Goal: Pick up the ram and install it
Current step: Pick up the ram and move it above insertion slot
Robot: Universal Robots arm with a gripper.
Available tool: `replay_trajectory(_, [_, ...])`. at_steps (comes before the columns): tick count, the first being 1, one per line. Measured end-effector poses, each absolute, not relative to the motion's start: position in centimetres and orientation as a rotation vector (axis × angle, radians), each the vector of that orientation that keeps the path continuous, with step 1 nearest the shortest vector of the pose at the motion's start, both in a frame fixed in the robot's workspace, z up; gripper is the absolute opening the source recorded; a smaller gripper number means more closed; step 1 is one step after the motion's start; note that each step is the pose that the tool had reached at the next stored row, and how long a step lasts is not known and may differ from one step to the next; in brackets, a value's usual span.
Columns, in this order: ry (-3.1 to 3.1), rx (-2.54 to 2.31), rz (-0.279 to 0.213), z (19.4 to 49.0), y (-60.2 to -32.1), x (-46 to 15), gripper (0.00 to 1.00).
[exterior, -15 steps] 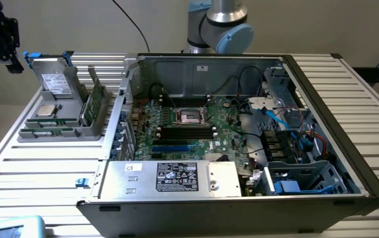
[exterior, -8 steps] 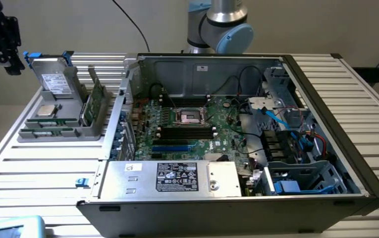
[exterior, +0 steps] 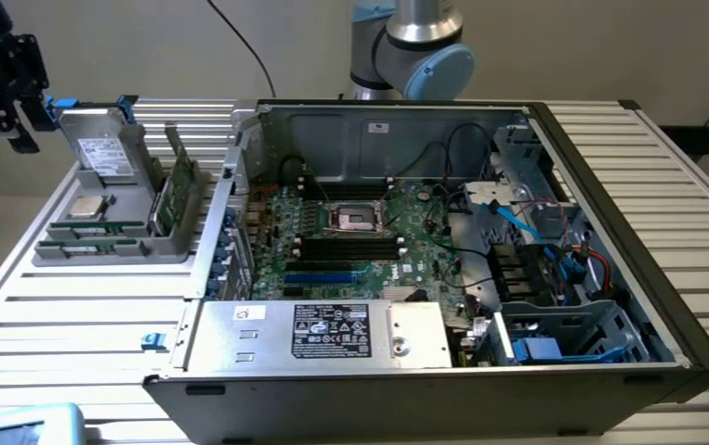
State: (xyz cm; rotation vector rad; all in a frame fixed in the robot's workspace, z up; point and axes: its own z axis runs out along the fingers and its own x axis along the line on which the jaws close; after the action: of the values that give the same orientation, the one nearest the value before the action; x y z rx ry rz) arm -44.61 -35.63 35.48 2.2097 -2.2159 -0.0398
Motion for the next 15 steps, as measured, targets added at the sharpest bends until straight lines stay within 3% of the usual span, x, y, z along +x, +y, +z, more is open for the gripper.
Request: replay_trajectory(15, [-2.216, 2.210, -0.039, 32.7, -35.9, -43.6, 0.49])
